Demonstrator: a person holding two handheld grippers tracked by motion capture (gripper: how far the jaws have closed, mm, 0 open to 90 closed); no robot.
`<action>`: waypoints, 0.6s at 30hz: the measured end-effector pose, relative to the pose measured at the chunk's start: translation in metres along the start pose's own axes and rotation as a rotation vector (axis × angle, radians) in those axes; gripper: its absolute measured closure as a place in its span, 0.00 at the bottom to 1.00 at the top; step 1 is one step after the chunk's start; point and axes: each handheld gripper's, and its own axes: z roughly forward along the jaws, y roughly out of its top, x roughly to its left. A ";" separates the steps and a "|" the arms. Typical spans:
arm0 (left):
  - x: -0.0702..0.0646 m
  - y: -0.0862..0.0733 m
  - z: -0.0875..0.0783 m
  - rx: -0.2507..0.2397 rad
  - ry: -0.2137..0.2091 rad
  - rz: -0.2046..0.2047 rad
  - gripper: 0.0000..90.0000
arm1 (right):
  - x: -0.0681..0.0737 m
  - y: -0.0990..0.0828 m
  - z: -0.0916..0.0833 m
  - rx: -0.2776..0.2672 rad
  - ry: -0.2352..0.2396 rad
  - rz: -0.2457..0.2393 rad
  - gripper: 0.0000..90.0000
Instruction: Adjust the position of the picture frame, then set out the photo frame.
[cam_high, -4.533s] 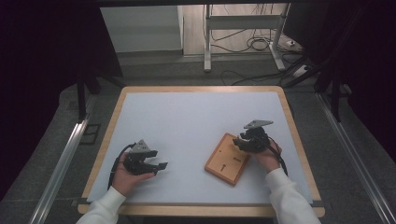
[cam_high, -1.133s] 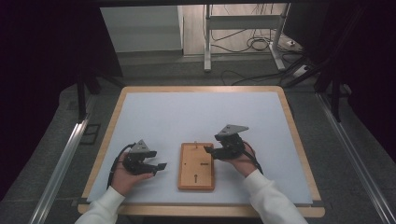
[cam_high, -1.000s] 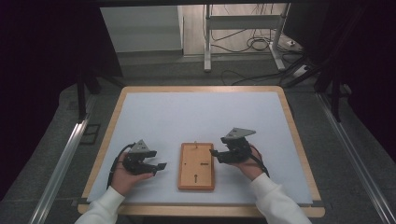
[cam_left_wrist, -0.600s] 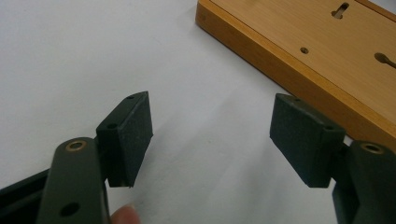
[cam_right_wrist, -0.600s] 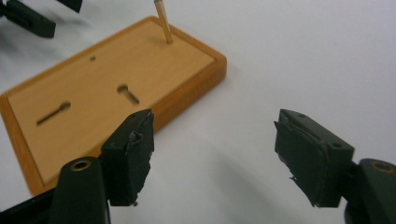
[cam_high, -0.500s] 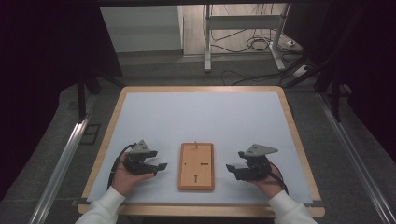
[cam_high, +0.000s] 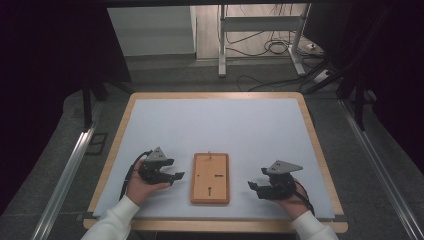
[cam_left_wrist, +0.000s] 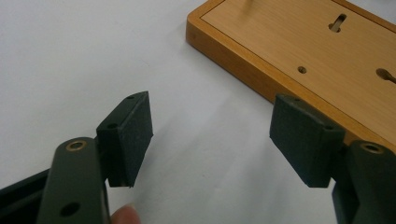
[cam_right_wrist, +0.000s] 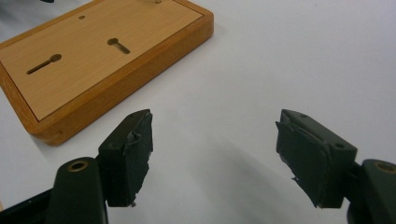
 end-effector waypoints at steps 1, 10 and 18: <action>0.000 0.000 0.000 -0.002 -0.001 0.000 0.33 | 0.000 0.000 0.000 0.002 -0.002 0.002 0.30; -0.001 0.000 -0.001 0.003 0.005 0.004 0.33 | 0.001 -0.001 0.002 0.011 -0.002 -0.005 0.30; -0.001 0.003 0.004 0.005 0.028 0.005 0.33 | -0.001 0.000 0.005 0.019 -0.003 -0.009 0.29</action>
